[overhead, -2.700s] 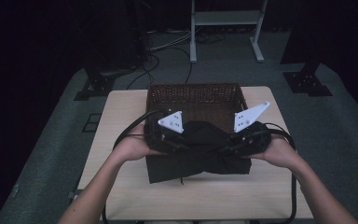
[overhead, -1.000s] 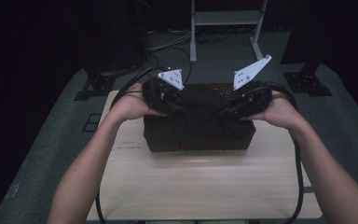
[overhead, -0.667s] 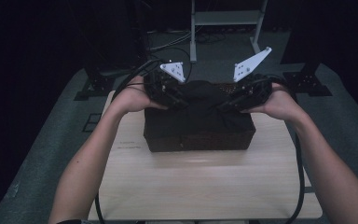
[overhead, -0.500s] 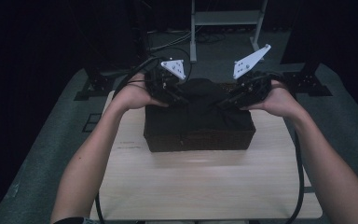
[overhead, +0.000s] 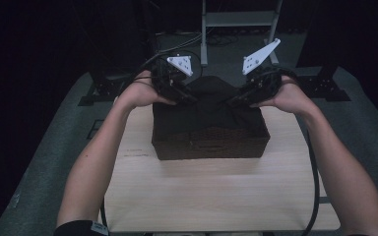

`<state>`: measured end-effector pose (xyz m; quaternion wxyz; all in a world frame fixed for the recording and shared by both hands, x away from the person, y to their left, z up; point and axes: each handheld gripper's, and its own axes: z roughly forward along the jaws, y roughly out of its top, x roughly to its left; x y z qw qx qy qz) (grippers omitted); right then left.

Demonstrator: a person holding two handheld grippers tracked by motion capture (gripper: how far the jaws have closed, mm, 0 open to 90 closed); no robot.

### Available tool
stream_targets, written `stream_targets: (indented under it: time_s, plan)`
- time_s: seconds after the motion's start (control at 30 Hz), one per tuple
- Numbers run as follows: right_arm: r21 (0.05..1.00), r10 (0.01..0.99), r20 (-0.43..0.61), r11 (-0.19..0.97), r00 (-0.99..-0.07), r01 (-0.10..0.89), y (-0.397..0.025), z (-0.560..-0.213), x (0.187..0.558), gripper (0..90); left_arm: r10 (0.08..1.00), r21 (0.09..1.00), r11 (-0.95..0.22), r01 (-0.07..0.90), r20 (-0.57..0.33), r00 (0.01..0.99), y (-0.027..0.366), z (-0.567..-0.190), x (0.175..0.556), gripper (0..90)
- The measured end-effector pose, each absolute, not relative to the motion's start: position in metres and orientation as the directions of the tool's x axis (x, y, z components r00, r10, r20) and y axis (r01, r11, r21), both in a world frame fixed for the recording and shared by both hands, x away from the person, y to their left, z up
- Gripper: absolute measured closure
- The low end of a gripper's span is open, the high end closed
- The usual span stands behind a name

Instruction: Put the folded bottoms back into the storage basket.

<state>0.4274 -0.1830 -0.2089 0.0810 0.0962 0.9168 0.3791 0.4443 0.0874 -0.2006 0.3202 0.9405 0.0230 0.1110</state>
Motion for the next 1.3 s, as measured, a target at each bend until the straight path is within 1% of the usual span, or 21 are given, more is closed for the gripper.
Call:
stream_targets:
  time_s: [0.87, 1.3]
  plan:
    - [0.714, 0.242, -0.074, 0.69, -0.967, 0.118, -0.181, -0.197, 0.463, 72.2, 0.134, 0.615, -0.788, -0.017, 0.198, 0.971, 0.089, -0.19, 0.478, 72.3]
    - [0.707, 0.247, -0.06, 0.694, -0.967, 0.133, -0.177, -0.204, 0.479, 72.2, 0.152, 0.607, -0.794, 0.01, 0.183, 0.971, 0.091, -0.198, 0.492, 72.4]
